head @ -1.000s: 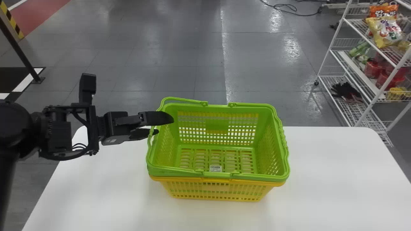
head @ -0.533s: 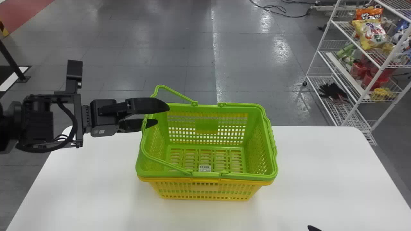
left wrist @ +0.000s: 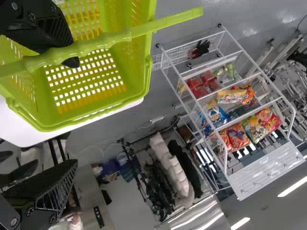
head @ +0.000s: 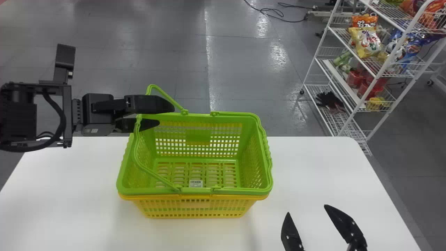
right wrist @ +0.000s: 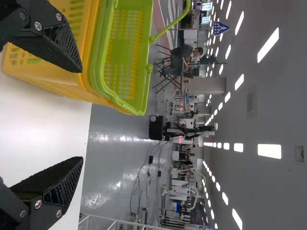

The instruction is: Grasp handle with right gripper to insert into left gripper then lift and swing left to center

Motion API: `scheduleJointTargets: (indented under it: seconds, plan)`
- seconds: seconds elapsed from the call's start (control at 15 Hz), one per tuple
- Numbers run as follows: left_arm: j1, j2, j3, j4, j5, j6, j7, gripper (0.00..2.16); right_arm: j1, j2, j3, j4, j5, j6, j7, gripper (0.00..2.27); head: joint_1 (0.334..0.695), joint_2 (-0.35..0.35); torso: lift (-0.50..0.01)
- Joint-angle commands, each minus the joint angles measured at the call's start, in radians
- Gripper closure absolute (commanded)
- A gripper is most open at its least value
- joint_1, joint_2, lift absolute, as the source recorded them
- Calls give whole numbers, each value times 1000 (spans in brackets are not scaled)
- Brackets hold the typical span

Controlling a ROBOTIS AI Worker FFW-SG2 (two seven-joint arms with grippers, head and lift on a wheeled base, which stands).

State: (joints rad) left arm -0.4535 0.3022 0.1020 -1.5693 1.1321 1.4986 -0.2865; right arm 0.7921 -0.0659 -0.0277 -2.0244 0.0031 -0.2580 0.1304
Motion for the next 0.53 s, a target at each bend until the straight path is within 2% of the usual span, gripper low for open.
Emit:
scheduleJointTargets:
  seconds: [0.0, 0.07, 0.13, 0.2, 0.27, 0.33, 0.47]
  plan:
    - [-17, -17, -22, -2, 2, 7, 3, 103, -40, 0, -26, -40, 0, 116, 0, 336, 695, -145, -93]
    - [-24, -29, -27, -2, 2, 19, 3, 103, -62, 1, -38, -50, 0, 147, -2, 471, 695, -156, -93]
    - [-27, -35, -33, -3, 2, 22, 4, 103, -82, 1, -49, -60, 0, 190, -2, 724, 695, -167, -93]
    - [-36, -43, -50, -2, 2, 22, 9, 103, -96, 1, -57, -65, 0, 208, -2, 1143, 695, -179, -93]
    - [-36, -48, -53, -2, 0, 22, 10, 103, -111, 0, -63, -71, 0, 239, -9, 1727, 695, -203, -93]
    - [-36, -49, -54, 0, 0, 22, 10, 103, -125, 0, -63, -73, 6, 257, -20, 2081, 695, -214, -93]
    - [-34, -49, -54, 0, -2, 22, 12, 103, -154, 0, -60, -73, 35, 300, -20, 2253, 695, -232, -93]
